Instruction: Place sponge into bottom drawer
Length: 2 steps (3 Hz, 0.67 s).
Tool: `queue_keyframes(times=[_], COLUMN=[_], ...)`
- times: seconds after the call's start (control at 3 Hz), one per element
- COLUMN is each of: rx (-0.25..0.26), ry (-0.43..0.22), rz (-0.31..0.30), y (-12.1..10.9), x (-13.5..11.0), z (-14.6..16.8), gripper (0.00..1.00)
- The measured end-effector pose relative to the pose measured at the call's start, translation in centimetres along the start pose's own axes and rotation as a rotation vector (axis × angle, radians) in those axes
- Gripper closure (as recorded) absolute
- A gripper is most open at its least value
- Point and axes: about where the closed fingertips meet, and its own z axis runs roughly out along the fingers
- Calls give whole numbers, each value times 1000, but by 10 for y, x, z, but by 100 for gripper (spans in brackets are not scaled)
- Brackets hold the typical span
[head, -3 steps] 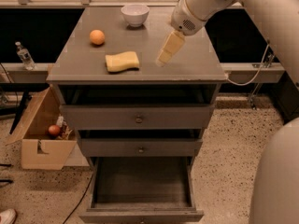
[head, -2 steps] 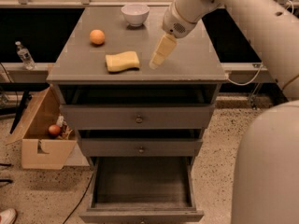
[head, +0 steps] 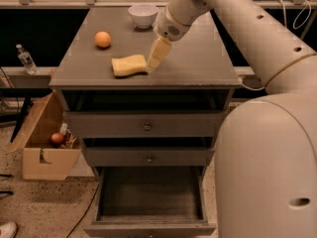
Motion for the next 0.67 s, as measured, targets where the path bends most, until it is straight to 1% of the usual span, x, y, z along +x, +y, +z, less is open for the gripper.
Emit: queue_keyframes(times=[0.33,0.67], rx=[-35,-59], ry=[-8,-4], rz=[4,10], y=[-1,1], x=[-13,-18], z=[25,41], gripper=[0,0])
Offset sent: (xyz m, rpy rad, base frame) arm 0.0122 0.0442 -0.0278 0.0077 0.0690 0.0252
